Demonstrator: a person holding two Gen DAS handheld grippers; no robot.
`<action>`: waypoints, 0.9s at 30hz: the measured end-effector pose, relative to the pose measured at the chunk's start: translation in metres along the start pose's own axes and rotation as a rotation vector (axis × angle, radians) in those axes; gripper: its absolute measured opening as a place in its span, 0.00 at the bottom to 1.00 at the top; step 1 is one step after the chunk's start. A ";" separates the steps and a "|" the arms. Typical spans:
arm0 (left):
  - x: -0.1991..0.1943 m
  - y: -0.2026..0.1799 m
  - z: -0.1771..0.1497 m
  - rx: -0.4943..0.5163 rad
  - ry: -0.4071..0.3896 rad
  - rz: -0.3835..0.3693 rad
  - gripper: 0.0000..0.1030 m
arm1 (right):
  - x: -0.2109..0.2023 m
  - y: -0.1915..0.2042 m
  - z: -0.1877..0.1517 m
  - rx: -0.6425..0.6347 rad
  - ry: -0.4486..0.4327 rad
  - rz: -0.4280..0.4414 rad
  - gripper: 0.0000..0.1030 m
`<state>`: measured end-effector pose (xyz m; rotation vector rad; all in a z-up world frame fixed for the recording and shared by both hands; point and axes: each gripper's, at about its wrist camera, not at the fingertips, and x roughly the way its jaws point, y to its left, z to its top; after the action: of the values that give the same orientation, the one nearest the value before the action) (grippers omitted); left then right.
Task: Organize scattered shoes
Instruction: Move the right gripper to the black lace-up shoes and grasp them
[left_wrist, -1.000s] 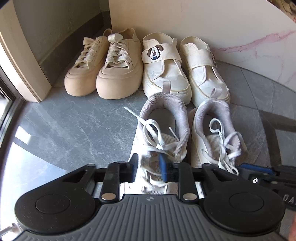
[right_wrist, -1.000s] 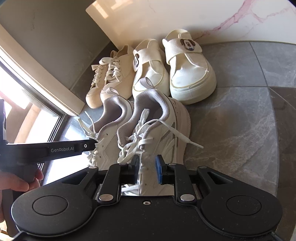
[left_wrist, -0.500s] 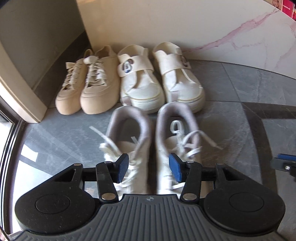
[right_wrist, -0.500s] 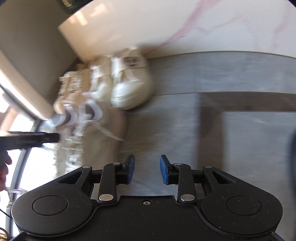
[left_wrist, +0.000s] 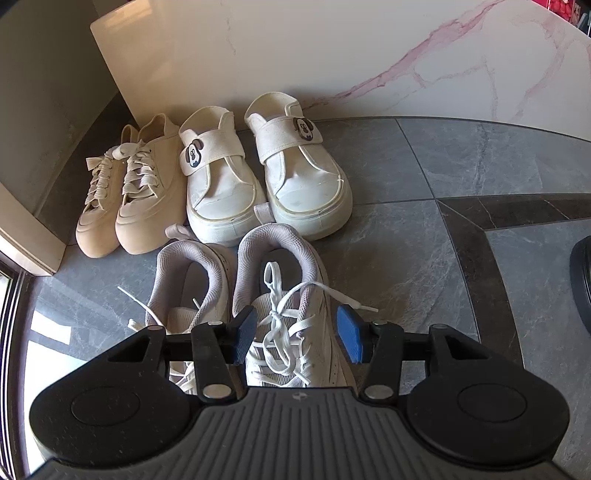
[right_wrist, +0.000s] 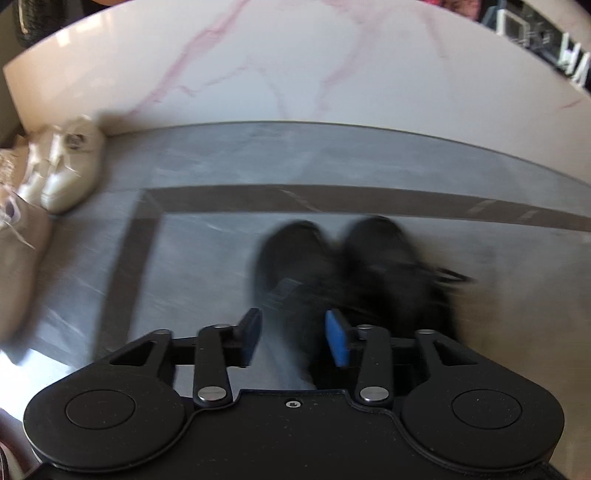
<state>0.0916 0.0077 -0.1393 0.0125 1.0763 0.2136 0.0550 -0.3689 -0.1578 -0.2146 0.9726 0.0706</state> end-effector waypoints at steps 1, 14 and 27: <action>-0.001 -0.001 0.000 0.002 0.003 0.000 0.45 | 0.002 -0.003 -0.003 -0.024 0.009 -0.013 0.44; 0.000 0.015 -0.003 0.005 0.031 0.052 0.45 | 0.071 -0.051 -0.006 -0.002 0.171 0.030 0.25; 0.017 0.042 -0.011 -0.068 0.077 0.052 0.45 | 0.057 -0.010 -0.004 0.068 0.252 0.118 0.07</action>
<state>0.0824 0.0506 -0.1544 -0.0288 1.1457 0.2991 0.0858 -0.3816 -0.2055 -0.1048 1.2368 0.1200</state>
